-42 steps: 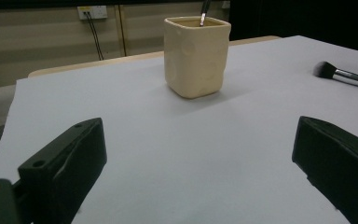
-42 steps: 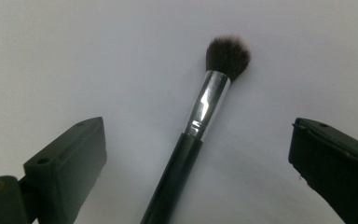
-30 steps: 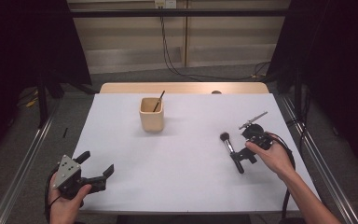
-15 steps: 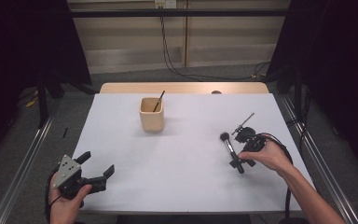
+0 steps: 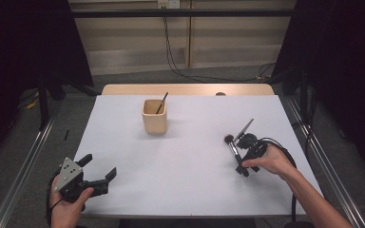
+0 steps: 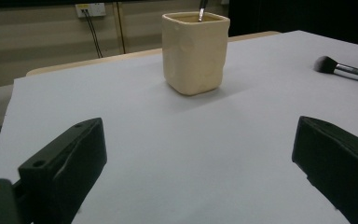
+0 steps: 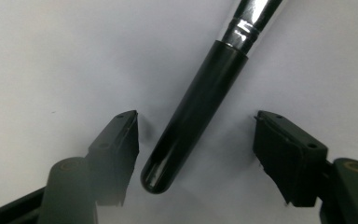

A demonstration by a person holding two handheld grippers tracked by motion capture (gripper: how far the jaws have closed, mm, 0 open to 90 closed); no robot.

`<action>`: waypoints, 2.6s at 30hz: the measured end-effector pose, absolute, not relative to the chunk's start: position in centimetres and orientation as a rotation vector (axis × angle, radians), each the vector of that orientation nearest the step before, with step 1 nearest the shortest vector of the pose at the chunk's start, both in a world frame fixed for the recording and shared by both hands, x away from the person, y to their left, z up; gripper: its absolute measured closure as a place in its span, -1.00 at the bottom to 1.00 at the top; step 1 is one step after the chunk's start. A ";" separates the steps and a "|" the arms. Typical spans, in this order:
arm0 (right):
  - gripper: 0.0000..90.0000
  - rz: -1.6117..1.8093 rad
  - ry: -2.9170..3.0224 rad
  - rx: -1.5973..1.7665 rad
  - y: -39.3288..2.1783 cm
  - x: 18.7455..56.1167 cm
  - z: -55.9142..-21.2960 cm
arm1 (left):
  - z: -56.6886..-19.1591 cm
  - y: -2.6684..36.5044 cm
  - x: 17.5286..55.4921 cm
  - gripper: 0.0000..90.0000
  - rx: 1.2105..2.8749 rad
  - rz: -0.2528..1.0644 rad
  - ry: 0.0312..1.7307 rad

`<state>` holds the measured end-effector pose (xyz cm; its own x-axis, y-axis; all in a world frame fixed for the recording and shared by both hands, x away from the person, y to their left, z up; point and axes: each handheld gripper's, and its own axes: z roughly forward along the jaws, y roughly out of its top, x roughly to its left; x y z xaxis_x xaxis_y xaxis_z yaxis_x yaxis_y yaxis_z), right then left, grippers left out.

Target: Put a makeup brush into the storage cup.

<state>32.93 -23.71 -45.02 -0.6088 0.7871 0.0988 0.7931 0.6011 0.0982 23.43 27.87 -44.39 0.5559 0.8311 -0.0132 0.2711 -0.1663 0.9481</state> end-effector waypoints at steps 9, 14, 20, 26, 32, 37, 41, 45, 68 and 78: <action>-0.16 -0.138 -2.795 -1.454 -22.9 32.8 -45.1 | -44.4 27.7 23.3 -0.94 1.737 0.654 0.908; 0.01 -0.096 -2.775 -1.473 -22.6 33.0 -45.0 | -44.4 27.8 23.3 -0.94 1.728 0.655 0.915; 0.43 -0.098 -2.764 -1.488 -22.7 33.0 -44.8 | -44.4 27.5 23.2 -0.94 1.739 0.651 0.893; 0.56 -0.101 -2.759 -1.500 -22.8 33.0 -44.8 | -44.4 27.6 23.2 -0.94 1.739 0.654 0.899; 0.67 -0.109 -2.746 -1.511 -23.0 33.1 -44.8 | -44.3 27.5 23.3 -0.94 1.738 0.661 0.912; 0.68 -0.110 -2.753 -1.510 -22.9 33.1 -44.8 | -44.4 27.2 23.4 -0.94 1.742 0.647 0.897; 0.68 -0.153 -2.737 -1.505 -23.4 33.1 -44.7 | -44.4 27.4 23.4 -0.93 1.737 0.648 0.909; 0.68 -0.180 -2.737 -1.514 -23.6 32.9 -44.7 | -44.4 27.5 23.4 -0.94 1.743 0.650 0.907; 0.68 -0.658 -2.682 -1.642 -25.5 31.5 -43.6 | -44.3 27.6 23.4 -0.93 1.733 0.640 0.911; 0.67 -0.904 -2.661 -1.681 -26.2 30.8 -44.0 | -44.3 27.7 23.4 -0.93 1.732 0.646 0.913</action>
<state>30.80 -26.16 -44.02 -0.4666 0.8670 0.1746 0.7939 0.3236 0.5148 23.36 27.68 -44.31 0.5669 0.8238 -0.0029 0.2710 -0.1831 0.9450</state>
